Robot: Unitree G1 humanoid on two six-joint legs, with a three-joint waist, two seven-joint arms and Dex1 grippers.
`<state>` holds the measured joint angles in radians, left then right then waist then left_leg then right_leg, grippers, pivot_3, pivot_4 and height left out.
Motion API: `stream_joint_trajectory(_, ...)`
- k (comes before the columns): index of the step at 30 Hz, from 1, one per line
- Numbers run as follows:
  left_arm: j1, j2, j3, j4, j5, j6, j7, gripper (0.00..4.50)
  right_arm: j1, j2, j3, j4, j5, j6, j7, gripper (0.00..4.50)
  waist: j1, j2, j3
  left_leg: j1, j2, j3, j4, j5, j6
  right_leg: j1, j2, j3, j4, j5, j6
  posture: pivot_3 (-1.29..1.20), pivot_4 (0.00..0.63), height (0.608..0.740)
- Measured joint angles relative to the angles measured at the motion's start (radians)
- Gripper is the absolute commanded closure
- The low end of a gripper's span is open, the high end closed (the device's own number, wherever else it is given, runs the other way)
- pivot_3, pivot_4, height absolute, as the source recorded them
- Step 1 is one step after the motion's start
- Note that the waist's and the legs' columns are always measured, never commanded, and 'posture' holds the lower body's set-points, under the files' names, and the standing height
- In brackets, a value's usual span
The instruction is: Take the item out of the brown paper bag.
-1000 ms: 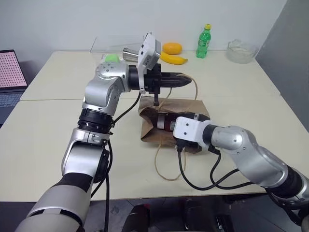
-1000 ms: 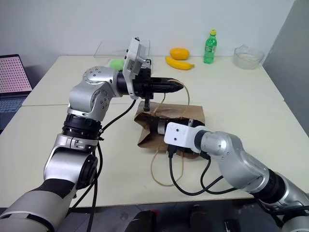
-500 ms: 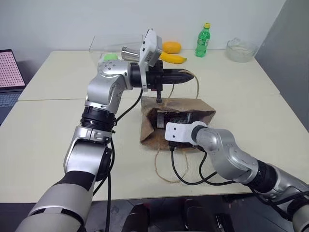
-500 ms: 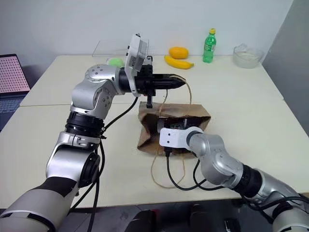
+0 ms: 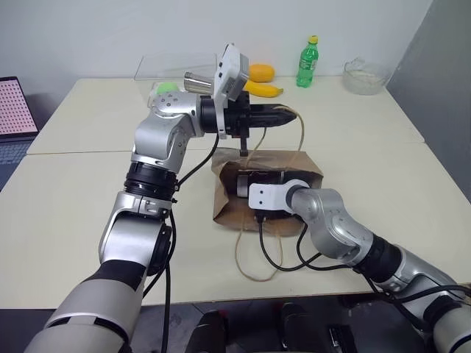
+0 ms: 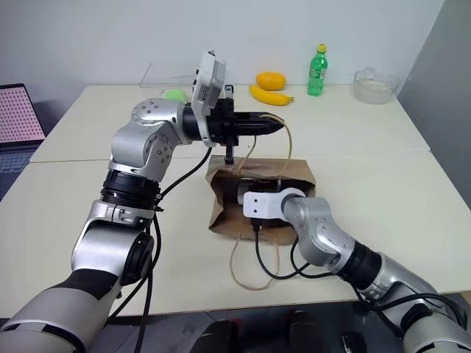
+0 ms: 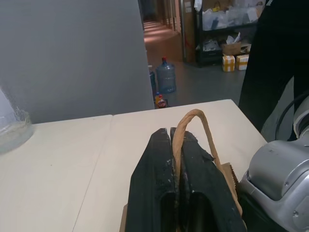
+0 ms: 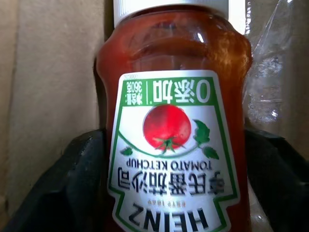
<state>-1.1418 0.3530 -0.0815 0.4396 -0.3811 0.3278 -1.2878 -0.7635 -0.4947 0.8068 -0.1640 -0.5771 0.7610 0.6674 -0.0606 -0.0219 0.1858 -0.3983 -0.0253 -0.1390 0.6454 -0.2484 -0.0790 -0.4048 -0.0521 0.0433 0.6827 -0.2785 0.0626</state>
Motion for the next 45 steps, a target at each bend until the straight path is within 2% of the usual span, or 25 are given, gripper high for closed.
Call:
stream_joint_trajectory(7, 0.000, 0.004, 0.000, 0.011, 0.010, -0.010, 0.005, 4.50, 0.015, -0.003, -0.052, 0.001, -0.005, -0.080, 0.049, 1.27, 0.000, 0.000, 0.000, 0.000, 0.000, 0.000, 0.000, 0.001, -0.001, 0.000, 0.000, 0.000, 0.000, 0.000, 0.000, 0.00, 0.150, 0.740)
stream_joint_trajectory(12, -0.003, 0.009, 0.000, 0.066, 0.031, -0.039, 0.012, 4.50, 0.049, -0.029, -0.145, -0.111, 0.080, -0.149, 0.131, 1.27, 0.000, 0.000, 0.000, -0.002, 0.000, 0.000, -0.001, 0.001, -0.001, -0.001, 0.000, 0.000, -0.001, 0.000, 0.000, 0.00, 0.150, 0.740)
stream_joint_trajectory(20, -0.011, 0.014, 0.005, 0.130, 0.056, -0.095, 0.012, 4.50, 0.071, -0.109, -0.387, -0.253, 0.376, -0.197, 0.338, 1.27, 0.001, 0.000, 0.000, -0.002, 0.000, 0.000, -0.001, 0.000, 0.000, -0.001, 0.000, 0.000, -0.001, 0.000, 0.000, 0.00, 0.150, 0.740)
stream_joint_trajectory(26, -0.012, 0.013, 0.005, 0.169, 0.081, -0.119, 0.012, 4.50, 0.074, -0.061, -0.606, -0.358, 0.717, -0.085, 0.416, 1.27, 0.000, 0.000, 0.000, -0.002, 0.000, -0.001, -0.001, 0.000, 0.001, -0.001, 0.000, 0.000, -0.001, 0.000, 0.000, 0.00, 0.150, 0.740)
stream_joint_trajectory(31, -0.019, 0.012, 0.006, 0.190, 0.092, -0.124, 0.012, 4.50, 0.012, 0.032, -0.740, -0.427, 0.965, 0.102, 0.368, 1.27, 0.000, 0.000, 0.000, -0.002, 0.000, -0.001, -0.001, -0.001, 0.001, -0.001, 0.000, 0.000, 0.000, 0.000, 0.000, 0.00, 0.150, 0.740)
stream_joint_trajectory(34, -0.022, 0.013, 0.006, 0.192, 0.096, -0.138, 0.012, 4.50, -0.115, 0.126, -0.910, -0.425, 1.136, 0.223, 0.233, 1.27, 0.001, 0.000, 0.000, -0.002, 0.000, -0.001, -0.001, -0.001, 0.001, -0.001, 0.000, -0.001, 0.000, 0.000, 0.000, 0.00, 0.150, 0.740)
stream_joint_trajectory(37, -0.022, 0.013, 0.006, 0.192, 0.102, -0.140, 0.013, 4.50, -0.214, 0.142, -1.043, -0.392, 1.193, 0.237, 0.092, 1.27, 0.003, 0.000, 0.000, -0.002, -0.001, -0.001, -0.001, -0.001, 0.001, -0.001, 0.000, -0.001, 0.000, 0.000, 0.000, 0.00, 0.150, 0.740)
stream_joint_trajectory(38, -0.022, 0.013, 0.006, 0.192, 0.104, -0.140, 0.013, 4.50, -0.226, 0.126, -1.062, -0.374, 1.187, 0.229, 0.060, 1.27, 0.004, 0.000, 0.000, -0.002, -0.001, -0.001, -0.001, -0.001, 0.002, -0.001, 0.000, -0.001, 0.000, 0.000, 0.000, 0.00, 0.150, 0.740)
stream_joint_trajectory(40, -0.021, 0.015, 0.006, 0.193, 0.110, -0.141, 0.014, 4.50, -0.215, 0.014, -1.079, -0.314, 1.125, 0.179, 0.013, 1.27, 0.013, 0.000, 0.000, -0.002, -0.003, -0.001, -0.001, -0.001, 0.002, -0.001, -0.002, -0.001, -0.001, 0.000, 0.000, 0.00, 0.150, 0.740)
stream_joint_trajectory(41, -0.021, 0.017, 0.007, 0.193, 0.112, -0.141, 0.015, 4.50, -0.166, -0.080, -1.075, -0.281, 1.071, 0.133, 0.010, 1.27, 0.019, 0.000, 0.000, -0.002, -0.003, -0.001, -0.001, -0.001, 0.002, 0.000, -0.002, -0.001, -0.002, 0.000, 0.000, 0.00, 0.150, 0.740)
stream_joint_trajectory(43, -0.020, 0.028, 0.009, 0.195, 0.114, -0.141, 0.016, 4.50, -0.080, -0.186, -1.053, -0.217, 0.987, 0.060, 0.018, 1.27, 0.020, 0.000, 0.000, -0.002, -0.004, 0.001, -0.001, -0.002, 0.003, -0.001, -0.002, 0.001, -0.002, 0.000, 0.000, 0.00, 0.150, 0.740)
stream_joint_trajectory(45, -0.021, 0.026, 0.009, 0.197, 0.117, -0.144, 0.019, 4.50, 0.046, -0.319, -0.982, -0.108, 0.863, -0.065, 0.040, 1.27, 0.017, 0.000, 0.000, -0.002, -0.003, 0.002, -0.001, -0.002, 0.004, -0.001, -0.002, 0.001, -0.002, 0.000, 0.000, 0.00, 0.150, 0.740)
